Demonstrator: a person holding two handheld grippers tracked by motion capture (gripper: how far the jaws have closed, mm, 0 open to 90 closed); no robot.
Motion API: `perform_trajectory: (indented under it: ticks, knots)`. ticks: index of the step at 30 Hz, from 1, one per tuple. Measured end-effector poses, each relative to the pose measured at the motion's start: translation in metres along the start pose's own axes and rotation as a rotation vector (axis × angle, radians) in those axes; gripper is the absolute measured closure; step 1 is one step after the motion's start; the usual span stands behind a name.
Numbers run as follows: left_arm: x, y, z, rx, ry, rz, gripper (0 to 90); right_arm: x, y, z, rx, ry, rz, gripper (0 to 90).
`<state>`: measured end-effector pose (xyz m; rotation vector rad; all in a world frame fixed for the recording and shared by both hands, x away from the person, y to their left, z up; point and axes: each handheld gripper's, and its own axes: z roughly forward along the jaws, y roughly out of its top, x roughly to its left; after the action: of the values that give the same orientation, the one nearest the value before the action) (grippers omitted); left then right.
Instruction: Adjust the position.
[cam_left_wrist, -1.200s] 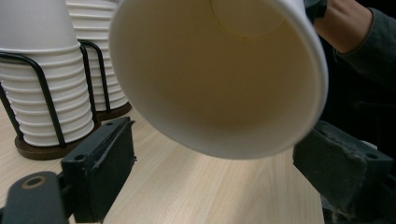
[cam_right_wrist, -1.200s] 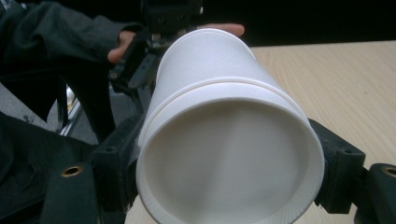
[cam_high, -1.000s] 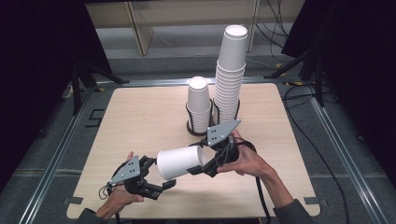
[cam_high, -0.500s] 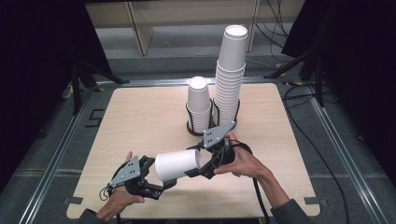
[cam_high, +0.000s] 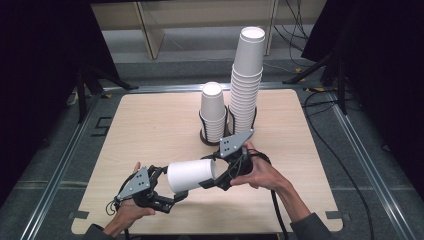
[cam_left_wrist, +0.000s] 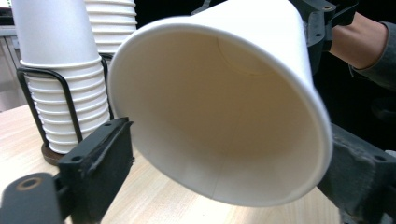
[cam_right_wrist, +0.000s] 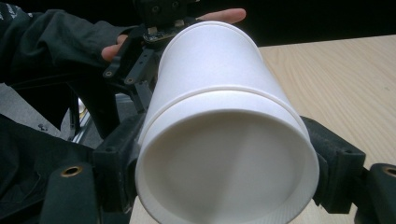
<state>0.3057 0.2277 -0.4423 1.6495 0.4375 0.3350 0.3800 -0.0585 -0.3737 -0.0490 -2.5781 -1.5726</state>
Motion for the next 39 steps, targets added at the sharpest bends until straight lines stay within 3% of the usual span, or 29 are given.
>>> perform_trajectory:
  ticks: [3, 7, 8, 10, 16, 28, 34, 36, 39]
  knots:
    - [0.001, 0.0, 0.0, -0.009, 0.011, -0.001, 0.0, 0.0, 0.0, 0.001, -0.003, 0.009, -0.008, 25.3]
    - [-0.001, 0.0, 0.0, -0.015, 0.006, 0.009, 0.3, 0.001, 0.0, 0.004, 0.003, 0.018, -0.011, 25.2]
    - [-0.001, 0.001, 0.0, -0.012, -0.001, 0.019, 0.5, 0.003, 0.0, 0.004, 0.013, 0.022, 0.016, 25.2]
    - [-0.001, 0.001, 0.0, -0.01, -0.003, 0.022, 0.6, 0.001, -0.001, 0.007, 0.008, 0.026, -0.012, 25.3]
    - [-0.003, 0.0, 0.001, -0.022, -0.019, 0.026, 4.0, 0.001, -0.001, 0.011, 0.006, 0.033, -0.014, 25.3]
    - [0.0, 0.004, -0.002, 0.028, -0.062, 0.045, 14.3, -0.003, -0.006, 0.006, -0.024, 0.05, 0.019, 25.4]
    - [0.0, 0.004, -0.001, 0.043, -0.07, 0.054, 16.1, -0.005, -0.008, 0.006, -0.007, 0.046, 0.031, 24.2]
    - [0.001, 0.004, -0.001, 0.07, -0.066, 0.066, 16.4, -0.005, -0.008, 0.005, 0.007, 0.038, 0.049, 22.9]
    - [0.001, 0.003, 0.001, 0.092, -0.059, 0.072, 16.4, -0.004, -0.007, 0.005, 0.045, 0.004, 0.025, 19.1]
